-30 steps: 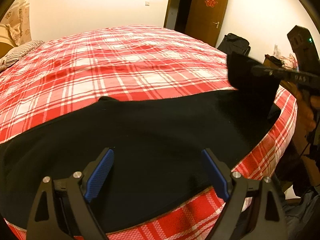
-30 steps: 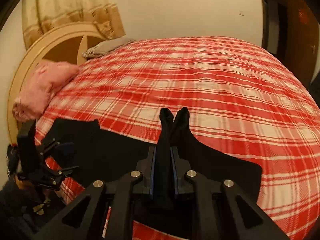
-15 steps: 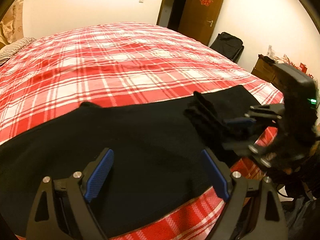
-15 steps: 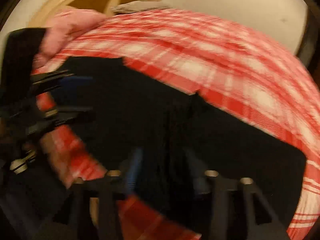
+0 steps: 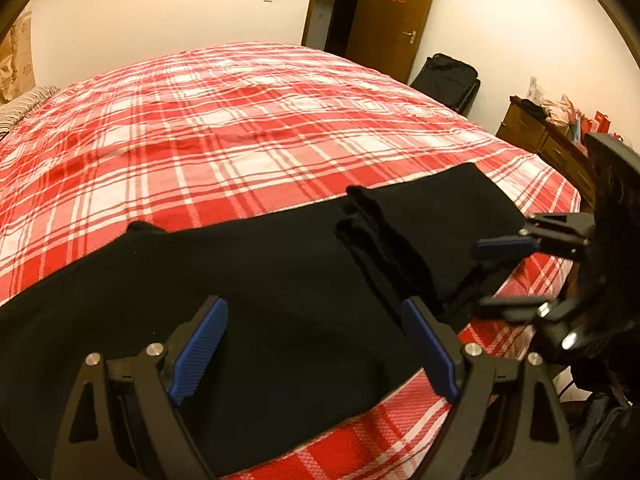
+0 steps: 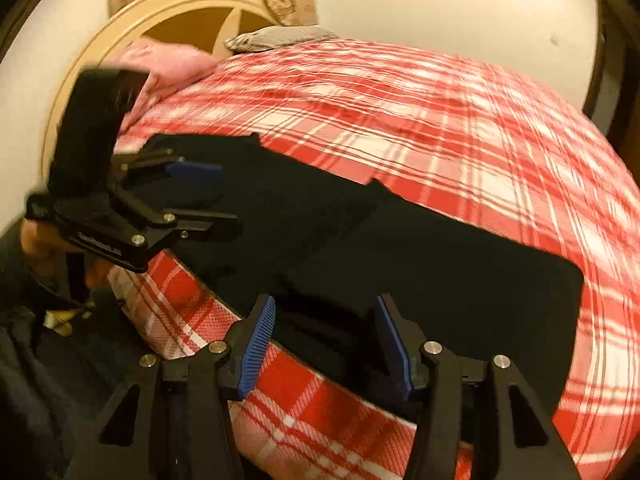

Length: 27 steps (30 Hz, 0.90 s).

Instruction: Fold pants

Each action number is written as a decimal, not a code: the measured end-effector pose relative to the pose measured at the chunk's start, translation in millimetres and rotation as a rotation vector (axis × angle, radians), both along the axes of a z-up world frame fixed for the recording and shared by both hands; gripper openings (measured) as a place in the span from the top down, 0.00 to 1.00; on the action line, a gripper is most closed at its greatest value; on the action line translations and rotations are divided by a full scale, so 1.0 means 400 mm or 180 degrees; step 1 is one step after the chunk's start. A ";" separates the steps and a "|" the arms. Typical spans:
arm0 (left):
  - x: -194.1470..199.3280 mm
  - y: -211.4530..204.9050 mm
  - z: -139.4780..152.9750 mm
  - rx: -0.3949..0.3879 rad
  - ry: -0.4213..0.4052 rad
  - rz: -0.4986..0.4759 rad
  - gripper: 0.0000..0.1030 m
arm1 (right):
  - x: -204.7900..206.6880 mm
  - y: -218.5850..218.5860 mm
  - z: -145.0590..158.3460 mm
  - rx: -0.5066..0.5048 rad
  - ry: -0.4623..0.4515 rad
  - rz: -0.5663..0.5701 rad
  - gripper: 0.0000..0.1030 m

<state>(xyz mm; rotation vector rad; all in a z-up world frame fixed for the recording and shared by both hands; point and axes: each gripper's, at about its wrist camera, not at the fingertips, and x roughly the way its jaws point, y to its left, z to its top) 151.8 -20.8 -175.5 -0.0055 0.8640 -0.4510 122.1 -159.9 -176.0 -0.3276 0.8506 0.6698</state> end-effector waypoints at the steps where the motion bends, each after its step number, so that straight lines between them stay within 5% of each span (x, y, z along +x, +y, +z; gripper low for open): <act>1: 0.000 0.001 0.002 0.0006 -0.0001 0.0004 0.11 | 0.000 0.012 -0.007 -0.0067 -0.0058 0.0022 0.48; 4: 0.001 0.004 -0.001 0.0027 0.0022 0.0020 0.11 | 0.001 0.039 -0.025 -0.0347 -0.0257 0.0049 0.54; 8: -0.001 -0.004 -0.009 0.0035 0.0048 -0.0017 0.11 | 0.001 0.018 -0.010 -0.0329 -0.0289 0.0007 0.54; 16: -0.021 -0.117 -0.020 0.0126 0.0069 -0.0470 0.11 | 0.032 0.001 -0.043 -0.0564 -0.0353 -0.0116 0.54; 20: -0.008 -0.149 -0.034 0.0288 0.0090 -0.0491 0.11 | 0.066 -0.046 -0.027 -0.0145 -0.0114 -0.0306 0.75; 27: 0.036 -0.141 -0.054 0.0387 0.0207 -0.0197 0.11 | 0.054 -0.078 -0.008 -0.0024 -0.0087 -0.0364 0.78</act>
